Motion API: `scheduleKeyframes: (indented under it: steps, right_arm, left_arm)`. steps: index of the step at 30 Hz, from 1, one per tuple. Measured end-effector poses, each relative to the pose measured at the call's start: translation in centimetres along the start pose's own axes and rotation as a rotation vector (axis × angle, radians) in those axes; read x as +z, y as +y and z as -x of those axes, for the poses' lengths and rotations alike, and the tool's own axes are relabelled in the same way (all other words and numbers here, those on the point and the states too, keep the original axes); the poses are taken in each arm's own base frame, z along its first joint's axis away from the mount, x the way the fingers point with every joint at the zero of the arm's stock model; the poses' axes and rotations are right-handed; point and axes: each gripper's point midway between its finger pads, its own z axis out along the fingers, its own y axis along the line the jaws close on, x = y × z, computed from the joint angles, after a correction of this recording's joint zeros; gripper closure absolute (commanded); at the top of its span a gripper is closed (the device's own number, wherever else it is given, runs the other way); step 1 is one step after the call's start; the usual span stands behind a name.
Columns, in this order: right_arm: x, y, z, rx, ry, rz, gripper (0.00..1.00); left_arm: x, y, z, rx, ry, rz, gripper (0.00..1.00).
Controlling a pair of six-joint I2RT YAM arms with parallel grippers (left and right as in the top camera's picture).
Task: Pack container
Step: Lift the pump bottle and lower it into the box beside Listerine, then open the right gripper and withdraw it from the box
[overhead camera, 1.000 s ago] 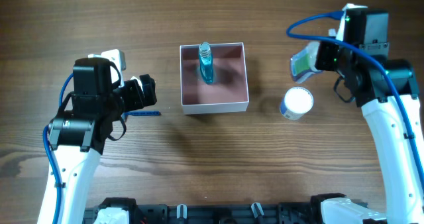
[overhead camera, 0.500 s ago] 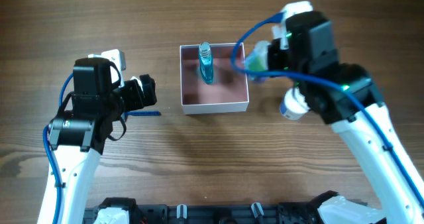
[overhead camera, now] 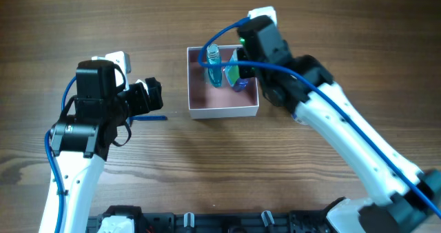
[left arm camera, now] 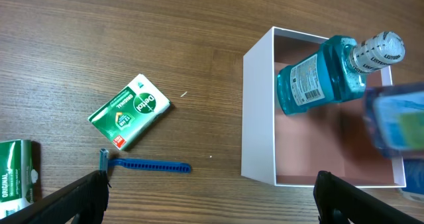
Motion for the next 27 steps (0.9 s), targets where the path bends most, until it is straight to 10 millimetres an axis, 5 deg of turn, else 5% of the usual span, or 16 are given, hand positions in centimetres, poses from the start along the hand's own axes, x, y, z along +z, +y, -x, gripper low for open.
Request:
scheduleKeyframes:
  steps: [7, 21, 25, 27]
  right_arm:
    - [3.8, 0.4, -1.0, 0.034, 0.029, -0.055, 0.96]
    - [7.3, 0.3, -2.8, 0.061, 0.074, -0.129, 0.96]
    - [7.6, 0.4, -2.9, 0.060, 0.077, -0.130, 0.72]
    - [7.7, 0.5, -2.8, 0.063, 0.073, -0.129, 0.68]
  left_arm:
    - [0.0, 0.0, -0.1, 0.000, 0.004, 0.001, 0.00]
    - [0.0, 0.1, -0.3, -0.001, 0.011, 0.003, 0.00]
    - [0.0, 0.1, -0.3, -0.001, 0.011, 0.003, 0.00]
    - [0.0, 0.1, -0.3, -0.001, 0.011, 0.003, 0.00]
